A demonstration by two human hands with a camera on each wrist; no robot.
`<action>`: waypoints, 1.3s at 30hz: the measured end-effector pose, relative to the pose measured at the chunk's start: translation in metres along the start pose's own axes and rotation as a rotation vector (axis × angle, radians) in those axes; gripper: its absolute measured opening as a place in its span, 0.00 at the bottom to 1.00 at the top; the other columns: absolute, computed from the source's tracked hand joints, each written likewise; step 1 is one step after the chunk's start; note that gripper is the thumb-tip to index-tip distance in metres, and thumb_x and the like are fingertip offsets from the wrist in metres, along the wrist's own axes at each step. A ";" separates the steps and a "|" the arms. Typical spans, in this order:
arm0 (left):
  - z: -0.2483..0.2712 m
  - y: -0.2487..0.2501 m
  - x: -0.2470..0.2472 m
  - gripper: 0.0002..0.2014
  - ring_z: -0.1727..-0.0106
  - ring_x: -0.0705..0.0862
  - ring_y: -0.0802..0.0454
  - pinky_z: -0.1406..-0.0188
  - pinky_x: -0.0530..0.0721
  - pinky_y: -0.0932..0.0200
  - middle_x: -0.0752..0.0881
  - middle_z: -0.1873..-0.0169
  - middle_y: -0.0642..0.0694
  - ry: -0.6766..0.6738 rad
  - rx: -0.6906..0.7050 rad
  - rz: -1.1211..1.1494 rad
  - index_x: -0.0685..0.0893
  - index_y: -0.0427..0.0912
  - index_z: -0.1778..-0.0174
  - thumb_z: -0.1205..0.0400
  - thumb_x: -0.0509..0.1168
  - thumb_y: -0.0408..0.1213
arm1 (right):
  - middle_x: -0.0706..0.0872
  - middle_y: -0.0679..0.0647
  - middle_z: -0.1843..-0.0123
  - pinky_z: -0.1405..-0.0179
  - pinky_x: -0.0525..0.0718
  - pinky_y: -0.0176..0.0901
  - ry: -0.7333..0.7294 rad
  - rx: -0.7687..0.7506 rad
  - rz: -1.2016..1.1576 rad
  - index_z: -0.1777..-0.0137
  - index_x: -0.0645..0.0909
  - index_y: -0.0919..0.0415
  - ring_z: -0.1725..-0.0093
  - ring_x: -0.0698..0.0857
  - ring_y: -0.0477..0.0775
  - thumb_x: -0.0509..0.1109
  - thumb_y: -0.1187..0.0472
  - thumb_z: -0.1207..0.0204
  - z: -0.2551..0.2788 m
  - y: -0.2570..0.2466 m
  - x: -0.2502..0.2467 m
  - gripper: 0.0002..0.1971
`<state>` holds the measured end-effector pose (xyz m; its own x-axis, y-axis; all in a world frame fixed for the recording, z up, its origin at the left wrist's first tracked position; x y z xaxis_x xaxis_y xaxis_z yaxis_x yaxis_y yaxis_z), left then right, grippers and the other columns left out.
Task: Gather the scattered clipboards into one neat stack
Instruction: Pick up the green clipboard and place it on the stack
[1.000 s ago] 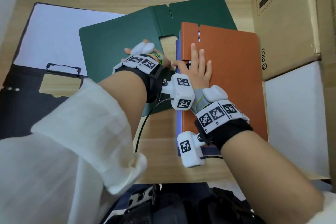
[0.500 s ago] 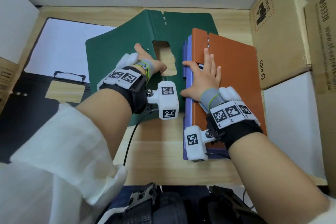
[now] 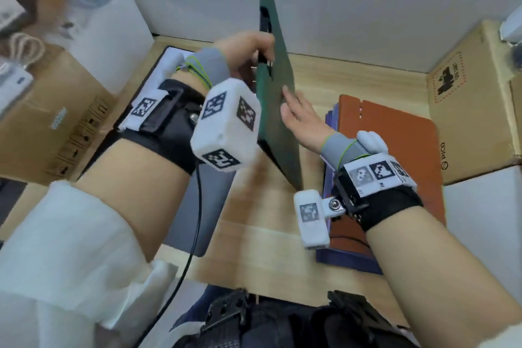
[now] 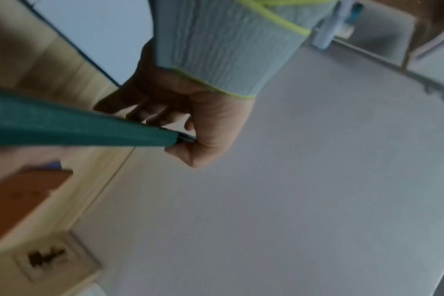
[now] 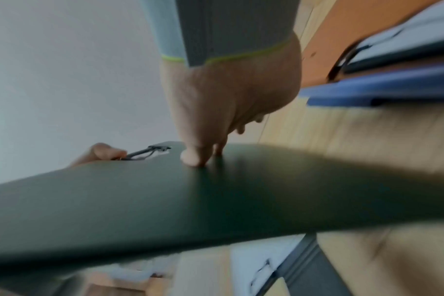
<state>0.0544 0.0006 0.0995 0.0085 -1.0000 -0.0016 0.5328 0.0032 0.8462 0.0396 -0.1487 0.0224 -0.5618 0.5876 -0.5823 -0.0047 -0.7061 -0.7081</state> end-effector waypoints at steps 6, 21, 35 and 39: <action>0.014 0.013 -0.015 0.13 0.78 0.84 0.46 0.68 0.87 0.61 0.84 0.81 0.43 -0.207 0.198 0.324 0.78 0.35 0.67 0.32 0.47 0.23 | 0.39 0.49 0.13 0.15 0.41 0.49 0.155 -0.107 -0.152 0.18 0.45 0.37 0.14 0.40 0.53 0.53 0.48 0.16 0.008 -0.029 -0.012 0.30; -0.015 -0.104 0.154 0.08 0.85 0.77 0.51 0.81 0.76 0.71 0.76 0.84 0.45 -0.243 -0.190 0.144 0.67 0.39 0.70 0.32 0.55 0.22 | 0.38 0.47 0.13 0.20 0.40 0.71 0.293 0.609 -0.101 0.20 0.46 0.30 0.15 0.37 0.61 0.44 0.40 0.18 0.083 0.139 -0.023 0.26; -0.023 -0.117 0.133 0.11 0.59 0.75 0.54 0.57 0.72 0.59 0.76 0.64 0.49 -0.142 -0.309 -0.028 0.83 0.42 0.55 0.20 0.56 0.27 | 0.38 0.51 0.13 0.20 0.37 0.68 0.384 0.655 -0.126 0.18 0.52 0.42 0.15 0.34 0.58 0.52 0.41 0.19 0.058 0.127 -0.012 0.30; -0.037 -0.110 0.076 0.16 0.38 0.74 0.47 0.52 0.72 0.64 0.81 0.45 0.44 0.019 -0.199 -0.148 0.82 0.39 0.37 0.21 0.60 0.29 | 0.40 0.53 0.13 0.18 0.35 0.59 0.370 0.424 -0.098 0.19 0.59 0.47 0.14 0.36 0.55 0.61 0.47 0.21 0.031 0.090 -0.003 0.30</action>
<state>0.0281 -0.0754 -0.0137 -0.0668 -0.9894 -0.1293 0.6859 -0.1396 0.7142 0.0155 -0.2258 -0.0271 -0.2150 0.7034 -0.6775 -0.4166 -0.6935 -0.5878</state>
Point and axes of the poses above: each hand's wrist, its own z-axis away from the middle knuckle, its own x-axis out of the palm, y = z × x, the point moved 2 cm from there along -z, towards the middle knuckle
